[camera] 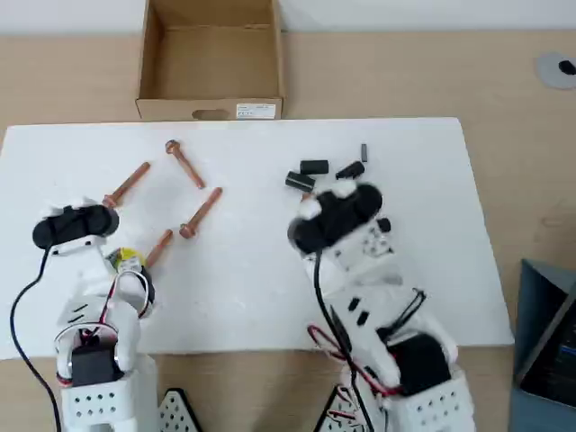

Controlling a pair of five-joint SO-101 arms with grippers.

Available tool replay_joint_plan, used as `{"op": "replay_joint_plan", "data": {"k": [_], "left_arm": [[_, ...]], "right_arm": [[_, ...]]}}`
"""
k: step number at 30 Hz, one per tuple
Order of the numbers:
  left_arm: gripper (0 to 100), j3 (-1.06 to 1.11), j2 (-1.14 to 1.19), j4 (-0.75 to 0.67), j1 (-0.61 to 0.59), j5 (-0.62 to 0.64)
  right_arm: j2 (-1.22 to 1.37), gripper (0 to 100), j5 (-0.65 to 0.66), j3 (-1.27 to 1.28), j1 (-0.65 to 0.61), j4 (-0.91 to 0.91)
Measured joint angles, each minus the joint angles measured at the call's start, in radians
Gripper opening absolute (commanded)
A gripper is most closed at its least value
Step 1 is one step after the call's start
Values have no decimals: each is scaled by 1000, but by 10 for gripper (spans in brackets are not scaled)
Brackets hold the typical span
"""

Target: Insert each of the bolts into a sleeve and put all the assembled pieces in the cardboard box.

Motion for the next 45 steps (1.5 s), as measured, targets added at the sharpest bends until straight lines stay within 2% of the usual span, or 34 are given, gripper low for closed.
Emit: {"op": "replay_joint_plan", "data": {"k": [6,14,31,45], "left_arm": [[2,51,0,0,0,0],[2,49,0,0,0,0],[3,49,0,0,0,0],[3,49,0,0,0,0]], "right_arm": [[400,9,0,-293,2,-11],[884,9,-2,-680,2,-138],[1892,9,-2,-1636,35,-204],[2507,13,6,-2274,37,-204]]}}
